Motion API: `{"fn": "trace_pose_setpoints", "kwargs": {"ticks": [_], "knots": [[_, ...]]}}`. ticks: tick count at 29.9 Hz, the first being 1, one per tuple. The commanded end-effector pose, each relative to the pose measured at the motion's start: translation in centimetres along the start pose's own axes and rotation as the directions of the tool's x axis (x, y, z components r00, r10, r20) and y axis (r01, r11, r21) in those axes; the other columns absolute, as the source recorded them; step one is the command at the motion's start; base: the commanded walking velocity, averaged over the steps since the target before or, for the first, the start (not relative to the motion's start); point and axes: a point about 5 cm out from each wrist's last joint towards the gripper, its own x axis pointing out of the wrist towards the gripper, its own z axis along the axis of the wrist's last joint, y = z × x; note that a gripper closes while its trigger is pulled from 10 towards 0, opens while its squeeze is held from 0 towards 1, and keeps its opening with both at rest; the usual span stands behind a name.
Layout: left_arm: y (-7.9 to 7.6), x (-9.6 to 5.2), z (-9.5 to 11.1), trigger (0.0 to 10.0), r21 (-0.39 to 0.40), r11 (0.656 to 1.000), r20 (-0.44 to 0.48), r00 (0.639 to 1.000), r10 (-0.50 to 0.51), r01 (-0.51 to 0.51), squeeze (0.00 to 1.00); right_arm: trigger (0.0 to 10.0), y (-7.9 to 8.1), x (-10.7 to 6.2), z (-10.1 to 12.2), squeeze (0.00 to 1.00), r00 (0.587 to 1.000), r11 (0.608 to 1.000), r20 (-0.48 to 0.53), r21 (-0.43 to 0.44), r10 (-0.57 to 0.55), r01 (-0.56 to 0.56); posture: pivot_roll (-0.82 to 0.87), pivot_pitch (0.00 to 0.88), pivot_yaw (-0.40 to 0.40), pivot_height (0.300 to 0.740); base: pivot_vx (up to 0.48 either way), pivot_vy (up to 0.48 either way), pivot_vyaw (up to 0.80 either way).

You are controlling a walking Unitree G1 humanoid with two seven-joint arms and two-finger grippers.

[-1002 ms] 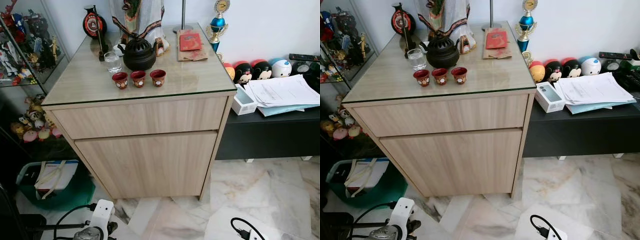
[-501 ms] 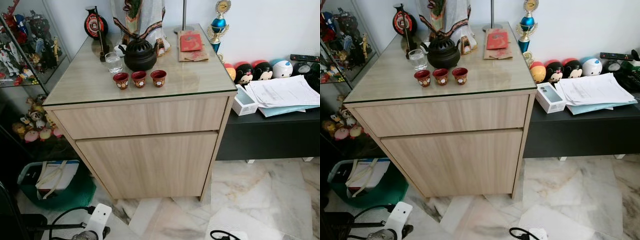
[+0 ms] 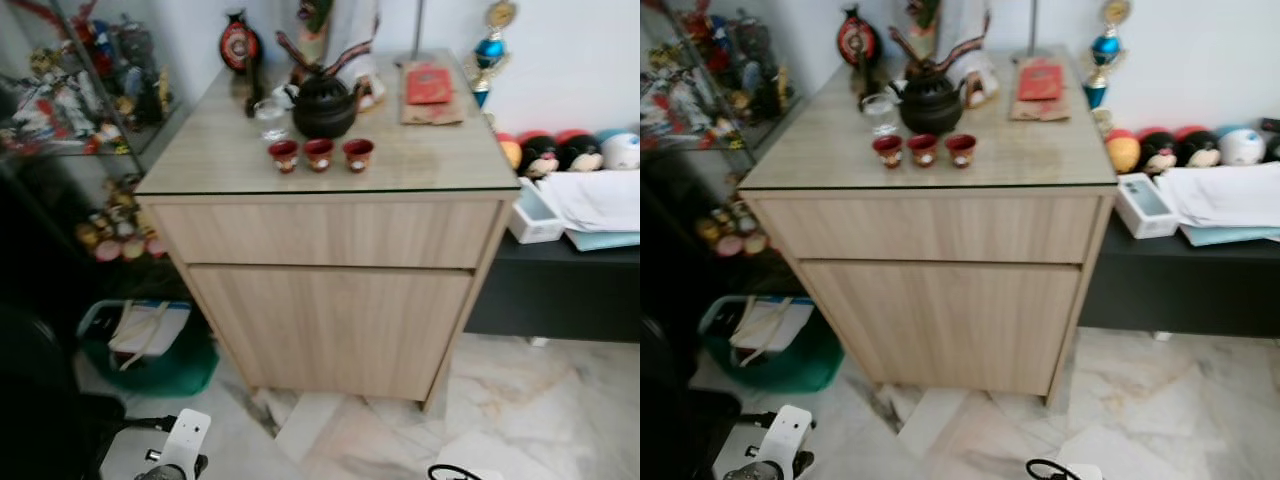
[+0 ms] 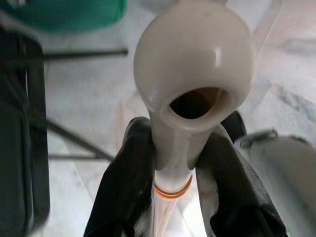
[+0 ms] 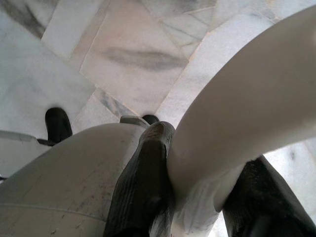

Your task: Sweep floor

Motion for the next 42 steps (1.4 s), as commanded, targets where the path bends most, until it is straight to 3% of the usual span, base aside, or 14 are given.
{"fn": "trace_pose_setpoints", "kwargs": {"ticks": [1, 15, 33, 42], "knots": [[0.1, -0.1, -1.1, 10.0, -0.048, 0.999, -0.053, 0.999, -0.004, 0.001, 0.0, 10.0, 0.3, -0.1, -1.0, 0.0, 0.999, 1.0, -0.035, -0.002, 0.018, -0.018, -0.2, 0.0, 0.079, 0.74, 0.0, 0.0, 0.8], [-0.2, 0.0, -0.6, 10.0, -0.118, 0.993, -0.04, 0.999, 0.0, -0.005, 0.0, 10.0, -0.7, -0.7, -2.8, 0.0, 0.997, 0.999, -0.063, 0.001, 0.036, -0.036, -0.2, 0.0, 0.064, 0.74, 0.0, 0.0, 0.8], [-0.8, 0.0, -0.9, 10.0, -0.143, 0.99, -0.049, 0.999, -0.011, 0.004, 0.0, 10.0, 0.8, -0.1, -0.8, 0.0, 0.997, 0.997, -0.031, -0.023, 0.071, -0.072, -0.18, 0.0, 0.049, 0.74, 0.0, 0.0, 0.8], [-0.7, 0.0, -0.7, 10.0, -0.139, 0.99, -0.029, 0.999, -0.013, 0.009, 0.0, 10.0, 0.5, -0.1, -0.5, 0.0, 0.997, 0.997, -0.027, -0.025, 0.076, -0.076, -0.17, 0.0, 0.059, 0.74, 0.0, 0.0, 0.8]]}}
